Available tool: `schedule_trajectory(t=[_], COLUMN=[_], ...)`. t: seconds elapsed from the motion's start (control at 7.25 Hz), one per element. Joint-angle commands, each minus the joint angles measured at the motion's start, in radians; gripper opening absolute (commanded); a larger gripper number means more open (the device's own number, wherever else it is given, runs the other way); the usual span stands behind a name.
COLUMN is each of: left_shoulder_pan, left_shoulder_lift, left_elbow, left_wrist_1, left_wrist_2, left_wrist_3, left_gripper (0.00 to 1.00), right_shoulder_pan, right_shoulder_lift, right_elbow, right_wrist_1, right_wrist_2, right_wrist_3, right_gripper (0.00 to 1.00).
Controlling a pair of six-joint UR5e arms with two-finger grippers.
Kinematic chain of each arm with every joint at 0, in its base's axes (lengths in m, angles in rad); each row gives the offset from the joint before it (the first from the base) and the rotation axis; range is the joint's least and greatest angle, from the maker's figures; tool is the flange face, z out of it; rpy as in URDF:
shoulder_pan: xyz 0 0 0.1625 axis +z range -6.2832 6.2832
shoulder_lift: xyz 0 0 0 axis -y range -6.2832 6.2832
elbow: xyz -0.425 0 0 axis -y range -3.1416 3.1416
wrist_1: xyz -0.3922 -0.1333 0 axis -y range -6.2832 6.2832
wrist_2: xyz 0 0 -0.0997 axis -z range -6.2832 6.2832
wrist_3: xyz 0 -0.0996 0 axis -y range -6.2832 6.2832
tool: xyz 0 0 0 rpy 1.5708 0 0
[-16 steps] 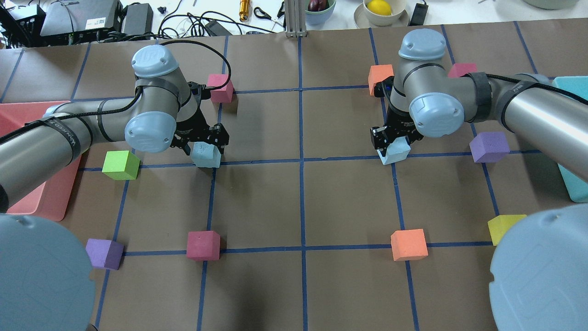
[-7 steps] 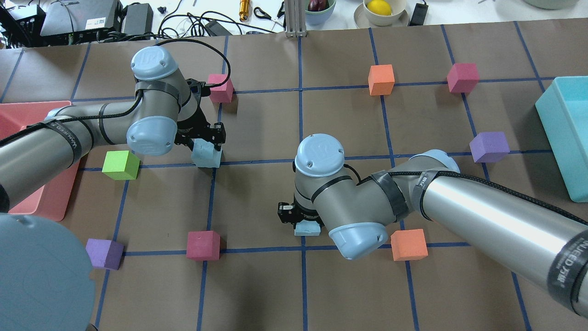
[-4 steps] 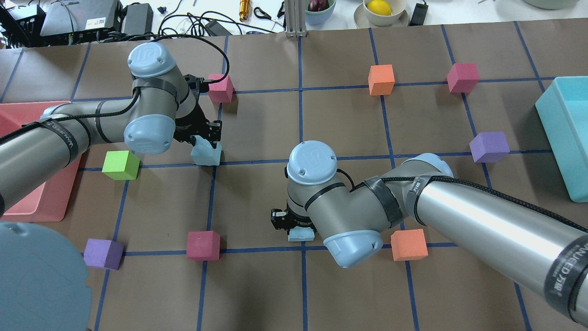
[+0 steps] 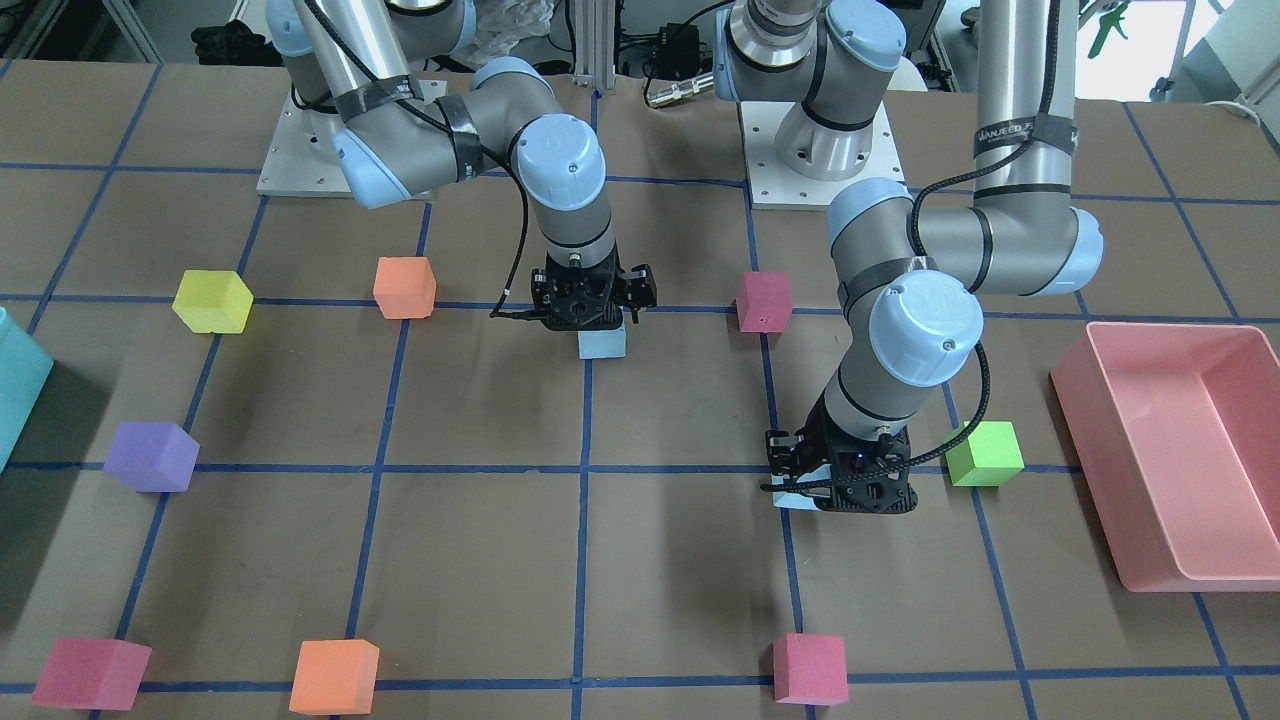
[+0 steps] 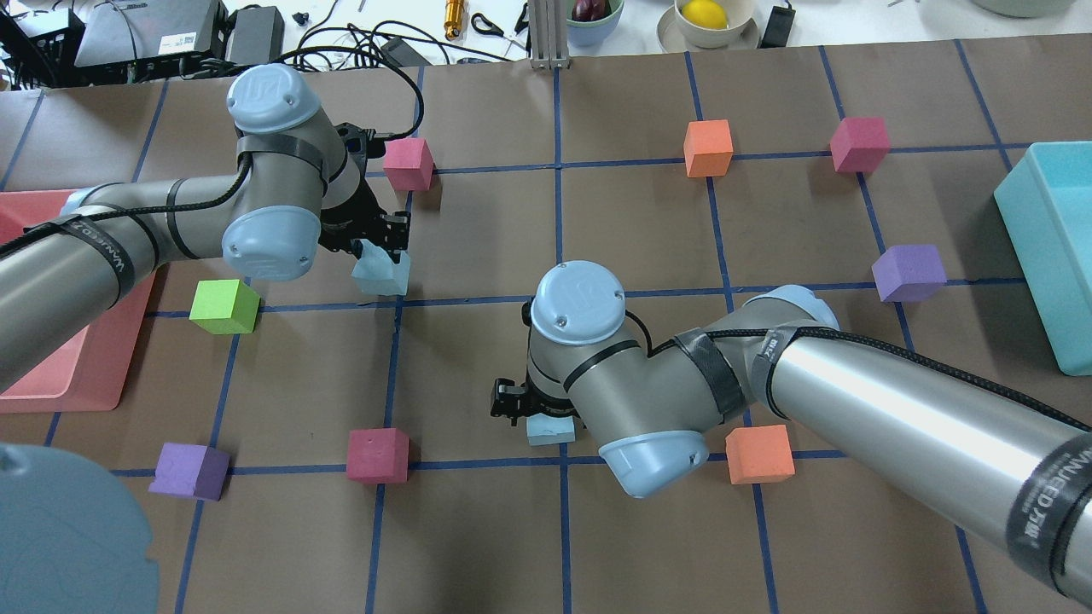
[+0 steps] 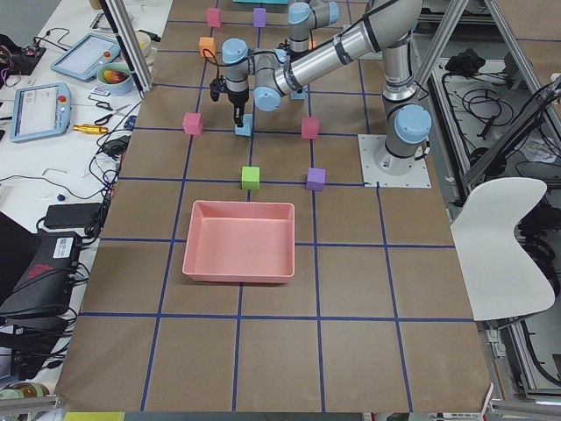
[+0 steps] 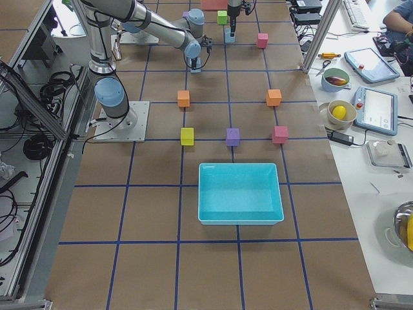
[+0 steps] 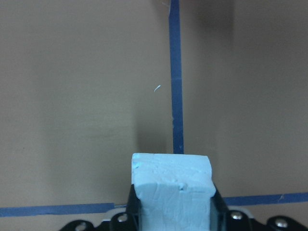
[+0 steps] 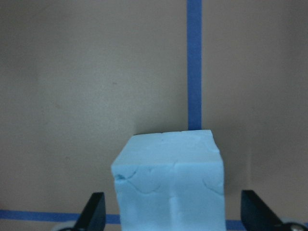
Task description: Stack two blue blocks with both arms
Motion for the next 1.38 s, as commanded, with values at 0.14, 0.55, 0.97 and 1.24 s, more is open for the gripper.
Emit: schedule_trajectory(t=[0.14, 0.55, 0.97, 1.24], left_shoulder_pan=[-0.024, -0.146, -0.326, -0.384], left_shoulder_lift=[0.102, 0.216, 0.199, 0.193], left_elbow=[-0.025, -0.033, -0.034, -0.022], left_wrist_1=[-0.054, -0.205, -0.226, -0.220], left_wrist_2=[0.002, 0.006, 0.002, -0.015], left_wrist_3=[-0.009, -0.194, -0.443, -0.516], left_gripper=[0.00, 0.00, 0.00, 0.00], right_shoulder_pan=[-0.061, -0.204, -0.411, -0.480], right_shoulder_lift=[-0.013, -0.078, -0.105, -0.134], right_elbow=[-0.055, -0.315, -0.457, -0.500], right_wrist_1=[0.083, 0.507, 0.620, 0.701], right_wrist_2=[-0.017, -0.019, -0.123, -0.124], right_wrist_3=[-0.017, -0.072, -0.432, -0.489], right_gripper=[1.00, 1.00, 1.00, 1.00])
